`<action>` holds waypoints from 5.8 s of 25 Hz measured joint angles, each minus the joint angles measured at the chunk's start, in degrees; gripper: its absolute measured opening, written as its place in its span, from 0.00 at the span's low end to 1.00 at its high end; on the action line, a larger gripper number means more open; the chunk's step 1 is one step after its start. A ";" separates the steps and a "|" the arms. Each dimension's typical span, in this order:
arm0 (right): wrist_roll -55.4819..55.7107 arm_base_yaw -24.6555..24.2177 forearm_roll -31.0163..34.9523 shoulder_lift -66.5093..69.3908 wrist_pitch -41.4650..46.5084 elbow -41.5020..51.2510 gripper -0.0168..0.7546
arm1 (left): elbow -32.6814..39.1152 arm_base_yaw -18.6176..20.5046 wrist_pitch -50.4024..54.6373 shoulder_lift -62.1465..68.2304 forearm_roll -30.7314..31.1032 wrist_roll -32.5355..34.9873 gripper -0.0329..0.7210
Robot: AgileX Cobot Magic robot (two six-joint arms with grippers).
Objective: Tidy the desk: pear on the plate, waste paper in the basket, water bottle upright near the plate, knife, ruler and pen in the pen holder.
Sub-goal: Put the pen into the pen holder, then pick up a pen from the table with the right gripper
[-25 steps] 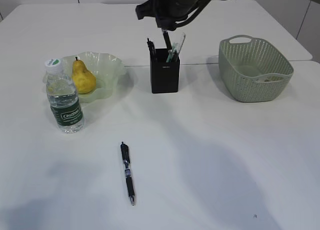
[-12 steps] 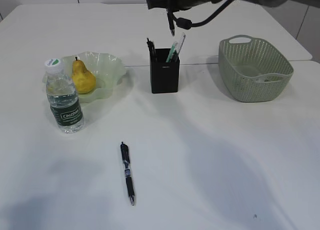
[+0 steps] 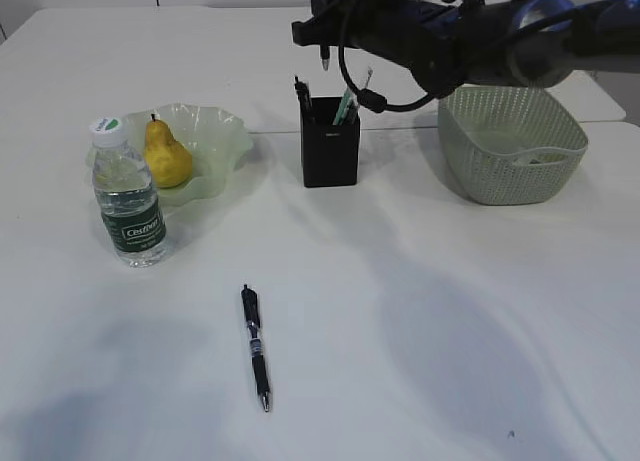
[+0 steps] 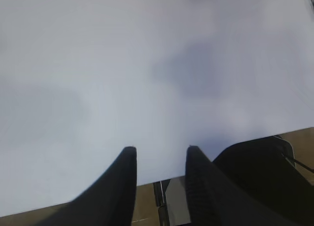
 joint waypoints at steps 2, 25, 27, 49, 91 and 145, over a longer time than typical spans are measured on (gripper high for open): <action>0.67 0.00 -0.09 1.03 -1.14 0.00 0.14 | 0.00 0.00 0.44 0.00 -0.14 0.00 0.36; 1.81 -0.47 -0.13 6.94 -1.40 0.14 0.14 | 0.00 0.00 0.34 0.00 -0.27 0.00 0.36; 1.63 -0.47 -0.13 6.94 -1.29 0.14 0.14 | 0.00 0.00 0.34 0.00 -0.40 0.00 0.36; 1.93 -0.47 2.03 6.94 10.81 0.14 0.45 | 0.00 0.00 0.22 0.00 -1.74 0.00 0.36; -0.92 12.35 29.34 -3.07 84.25 -17.24 0.45 | 0.00 0.00 5.71 0.00 -1.96 0.00 0.36; 10.00 20.84 20.28 5.06 74.21 -4.93 0.45 | 0.00 0.00 6.10 0.00 -1.96 0.00 0.36</action>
